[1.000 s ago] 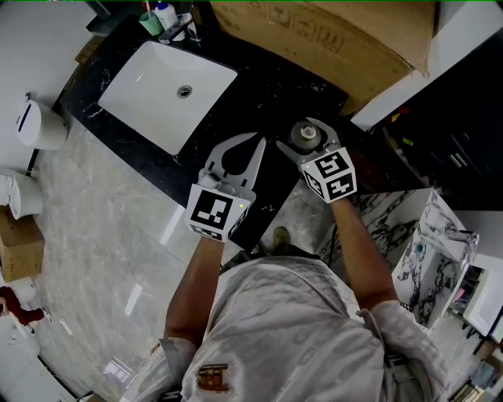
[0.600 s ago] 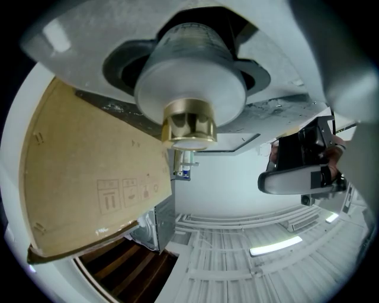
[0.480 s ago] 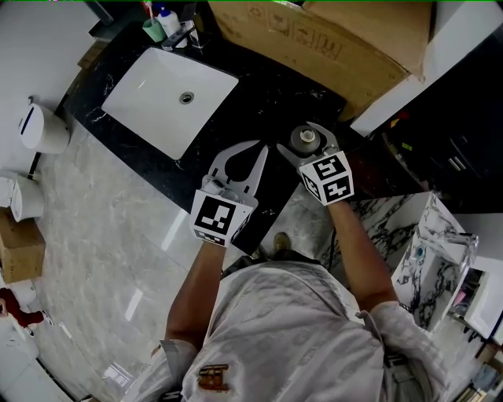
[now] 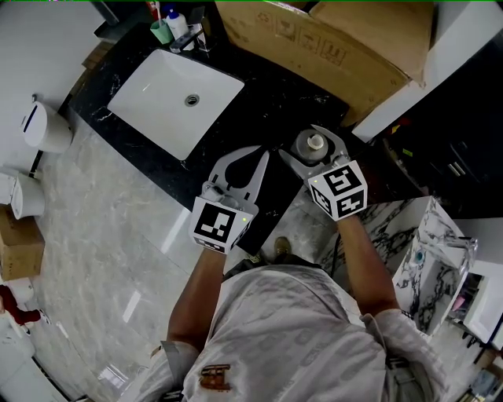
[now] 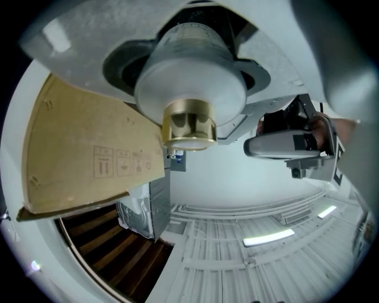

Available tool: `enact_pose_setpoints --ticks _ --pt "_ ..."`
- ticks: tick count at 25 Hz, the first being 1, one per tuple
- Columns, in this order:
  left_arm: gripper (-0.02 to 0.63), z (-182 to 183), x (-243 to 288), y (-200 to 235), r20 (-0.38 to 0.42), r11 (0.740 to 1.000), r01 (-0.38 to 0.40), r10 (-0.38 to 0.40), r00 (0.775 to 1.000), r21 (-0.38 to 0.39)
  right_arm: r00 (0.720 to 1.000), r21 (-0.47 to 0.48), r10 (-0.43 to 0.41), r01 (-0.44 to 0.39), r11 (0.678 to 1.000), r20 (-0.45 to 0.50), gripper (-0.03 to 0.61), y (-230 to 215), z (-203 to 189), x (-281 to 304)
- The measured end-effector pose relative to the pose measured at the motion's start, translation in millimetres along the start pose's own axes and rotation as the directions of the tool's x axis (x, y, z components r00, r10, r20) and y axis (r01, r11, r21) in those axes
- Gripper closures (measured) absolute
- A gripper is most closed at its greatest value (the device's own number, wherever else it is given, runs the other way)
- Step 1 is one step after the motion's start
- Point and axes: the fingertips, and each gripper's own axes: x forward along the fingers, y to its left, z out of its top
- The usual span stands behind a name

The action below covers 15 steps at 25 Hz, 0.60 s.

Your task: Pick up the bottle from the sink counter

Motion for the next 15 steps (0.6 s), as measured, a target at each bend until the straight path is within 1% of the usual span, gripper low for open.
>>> enact_pose_setpoints --ticks 7,11,15 --pt "0.614 22 -19 -2 0.023 1.0 -0.015 0.015 1.0 0.006 0.997 -0.031 0.03 -0.028 0.999 0.066 0.241 24 37 -30" --pt "0.614 34 -28 -2 0.049 1.0 -0.026 0.025 0.998 0.018 0.995 -0.047 0.05 -0.046 0.998 0.088 0.241 41 49 -42" --pt "0.614 35 -36 -6 0.059 1.0 -0.025 0.024 0.998 0.017 0.993 -0.067 0.066 -0.059 0.996 0.099 0.241 58 54 -49"
